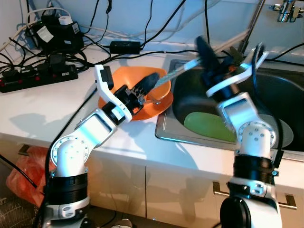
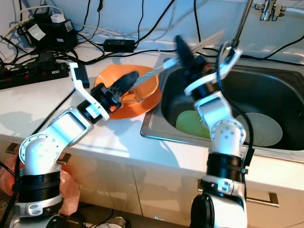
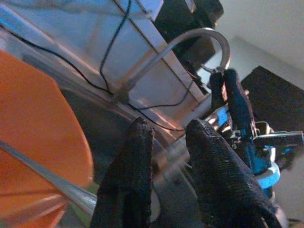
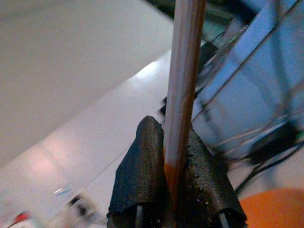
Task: Kitchen organization
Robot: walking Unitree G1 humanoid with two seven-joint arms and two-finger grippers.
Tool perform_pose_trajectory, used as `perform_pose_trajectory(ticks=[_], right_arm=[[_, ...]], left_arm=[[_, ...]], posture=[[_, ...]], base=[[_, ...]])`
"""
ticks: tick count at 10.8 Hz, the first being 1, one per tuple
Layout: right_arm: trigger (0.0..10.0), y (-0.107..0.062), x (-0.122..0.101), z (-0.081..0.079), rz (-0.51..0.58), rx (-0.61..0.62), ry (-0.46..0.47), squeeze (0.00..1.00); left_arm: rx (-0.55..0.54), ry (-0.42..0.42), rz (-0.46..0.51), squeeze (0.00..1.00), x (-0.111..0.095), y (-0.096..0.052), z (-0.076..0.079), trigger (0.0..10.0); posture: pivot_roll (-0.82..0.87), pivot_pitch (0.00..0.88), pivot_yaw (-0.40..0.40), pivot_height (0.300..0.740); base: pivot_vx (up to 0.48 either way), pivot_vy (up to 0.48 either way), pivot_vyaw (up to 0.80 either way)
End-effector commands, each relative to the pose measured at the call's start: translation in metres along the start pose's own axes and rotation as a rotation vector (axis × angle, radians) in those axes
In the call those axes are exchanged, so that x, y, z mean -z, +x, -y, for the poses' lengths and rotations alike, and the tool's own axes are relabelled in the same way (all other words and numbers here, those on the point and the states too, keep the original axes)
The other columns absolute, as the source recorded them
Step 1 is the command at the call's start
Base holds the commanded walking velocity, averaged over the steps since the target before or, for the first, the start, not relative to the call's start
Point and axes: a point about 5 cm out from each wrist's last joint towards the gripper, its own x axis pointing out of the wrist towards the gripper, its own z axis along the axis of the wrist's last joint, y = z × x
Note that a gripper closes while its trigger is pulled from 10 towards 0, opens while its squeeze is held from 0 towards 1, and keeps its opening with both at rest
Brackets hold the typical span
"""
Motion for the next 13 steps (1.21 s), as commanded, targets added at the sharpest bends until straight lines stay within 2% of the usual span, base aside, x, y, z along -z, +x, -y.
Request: perform_pose_trajectory(ticks=[1,2,4,5,6,7,8,9,10,12,13], right_arm=[[0.0,0.003,-0.008,0.001,0.033,0.027,-0.025,0.00],[0.0,0.004,-0.012,0.004,0.061,0.064,-0.028,0.00],[0.0,0.005,-0.020,0.012,0.113,0.157,-0.069,0.00],[0.0,0.003,-0.032,0.022,0.155,0.247,-0.180,0.00],[0.0,-0.002,-0.049,0.033,0.189,0.349,-0.366,0.00],[0.0,-0.004,-0.057,0.038,0.187,0.390,-0.488,0.00],[0.0,-0.005,-0.061,0.040,0.151,0.414,-0.669,0.00],[0.0,-0.007,-0.060,0.044,0.094,0.429,-0.795,0.00],[0.0,-0.009,-0.054,0.053,-0.005,0.437,-0.936,0.00],[0.0,-0.022,-0.031,0.084,-0.295,0.475,-1.104,0.00],[8.4,-0.028,-0.021,0.093,-0.413,0.480,-1.157,0.00]], left_arm=[[0.015,0.053,0.003,1.00,-0.001,0.001,0.006,10.0],[0.006,0.073,0.006,1.00,-0.002,0.002,0.005,10.0],[-0.011,0.185,-0.010,1.00,-0.002,0.002,0.005,10.0],[0.020,0.295,-0.058,1.00,0.001,0.003,0.012,10.0],[0.057,0.391,-0.110,1.00,0.005,0.002,0.019,10.0],[0.070,0.457,-0.144,1.00,0.008,0.000,0.021,10.0],[0.074,0.499,-0.162,1.00,0.009,-0.001,0.021,10.0],[0.080,0.540,-0.175,1.00,0.009,-0.002,0.021,10.0],[0.085,0.576,-0.177,1.00,0.008,-0.003,0.022,10.0],[0.082,0.624,-0.186,1.00,0.007,-0.004,0.020,10.0],[0.078,0.656,-0.184,1.00,0.006,-0.003,0.020,10.0]], posture=[[0.18,0.000,0.039,0.740],[0.18,0.000,0.038,0.740],[0.18,0.000,0.039,0.740],[0.19,0.000,0.035,0.740],[0.19,0.000,0.031,0.740],[0.20,0.000,0.030,0.740],[0.20,0.002,0.030,0.740],[0.20,0.004,0.029,0.740],[0.20,0.001,0.028,0.740],[0.21,0.000,0.026,0.740],[0.21,0.002,0.029,0.740]], base=[[0.000,0.000,0.00],[0.000,0.000,0.00],[0.000,0.000,0.00],[0.000,0.000,0.00],[0.000,0.000,0.00],[0.000,0.000,0.00],[0.000,0.000,0.00],[0.000,0.000,0.00],[0.000,0.000,0.00],[0.000,0.000,0.00],[0.000,0.000,0.00]])
